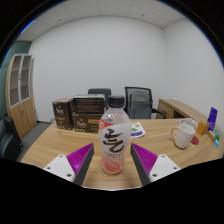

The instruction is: Pour water

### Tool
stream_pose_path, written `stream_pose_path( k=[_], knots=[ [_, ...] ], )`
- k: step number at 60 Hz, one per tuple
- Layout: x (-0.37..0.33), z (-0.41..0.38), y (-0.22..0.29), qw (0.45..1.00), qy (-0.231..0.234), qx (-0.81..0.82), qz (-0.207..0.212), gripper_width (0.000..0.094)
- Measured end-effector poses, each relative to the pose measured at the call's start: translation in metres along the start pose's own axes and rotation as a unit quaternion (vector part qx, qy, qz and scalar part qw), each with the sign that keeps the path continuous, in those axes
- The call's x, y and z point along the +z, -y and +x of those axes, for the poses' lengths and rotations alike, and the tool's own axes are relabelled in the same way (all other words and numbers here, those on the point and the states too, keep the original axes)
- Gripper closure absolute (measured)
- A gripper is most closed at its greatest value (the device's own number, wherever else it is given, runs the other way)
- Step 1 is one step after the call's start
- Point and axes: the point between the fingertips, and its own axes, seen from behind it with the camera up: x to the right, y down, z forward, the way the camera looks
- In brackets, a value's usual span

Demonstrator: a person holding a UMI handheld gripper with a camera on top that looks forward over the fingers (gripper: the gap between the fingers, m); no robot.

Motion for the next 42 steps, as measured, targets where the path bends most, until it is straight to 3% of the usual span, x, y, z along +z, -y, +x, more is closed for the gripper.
stream_pose_path(
  k=[8,11,25,31,42],
  knots=[
    [0.033,0.005,-0.006,1.000,-0.008,0.001,0.004,0.0276],
    [0.039,0.007,-0.008,1.000,-0.010,-0.003,0.008,0.0372],
    [0.043,0.003,-0.006,1.000,0.015,-0.011,0.015,0.0653],
    [0.038,0.004,0.005,1.000,0.020,-0.009,0.018,0.0666],
    [0.015,0.009,0.081,0.986,0.091,0.130,0.044,0.0667]
  ],
)
